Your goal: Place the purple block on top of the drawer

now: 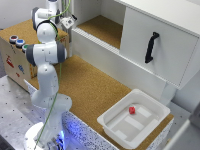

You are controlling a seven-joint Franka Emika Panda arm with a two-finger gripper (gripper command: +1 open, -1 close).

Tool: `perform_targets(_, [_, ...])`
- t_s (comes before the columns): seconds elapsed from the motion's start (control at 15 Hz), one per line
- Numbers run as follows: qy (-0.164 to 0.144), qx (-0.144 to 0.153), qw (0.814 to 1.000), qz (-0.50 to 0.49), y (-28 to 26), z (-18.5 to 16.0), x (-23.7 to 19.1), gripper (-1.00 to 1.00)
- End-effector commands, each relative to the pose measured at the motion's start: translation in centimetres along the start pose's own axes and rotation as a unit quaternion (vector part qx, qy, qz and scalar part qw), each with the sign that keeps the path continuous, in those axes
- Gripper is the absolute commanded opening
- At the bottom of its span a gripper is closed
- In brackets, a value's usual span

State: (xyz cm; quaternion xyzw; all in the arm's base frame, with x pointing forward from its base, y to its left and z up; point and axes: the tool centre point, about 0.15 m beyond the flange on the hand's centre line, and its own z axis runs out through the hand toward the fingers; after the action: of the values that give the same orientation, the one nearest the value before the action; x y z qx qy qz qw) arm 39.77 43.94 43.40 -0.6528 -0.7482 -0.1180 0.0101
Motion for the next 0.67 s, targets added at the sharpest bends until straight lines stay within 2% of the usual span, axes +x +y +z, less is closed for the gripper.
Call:
perform_targets(0.0, [-0.047,-0.015,0.998,0.027,-0.4,-2.6,1.4,1.00])
perform_targets(0.53, [-0.047,-0.015,0.998,0.027,-0.4,-2.6,1.4,1.00])
perform_targets(0.6, [-0.012,-0.024,0.999,0.030,-1.3,-2.5,0.3,1.00])
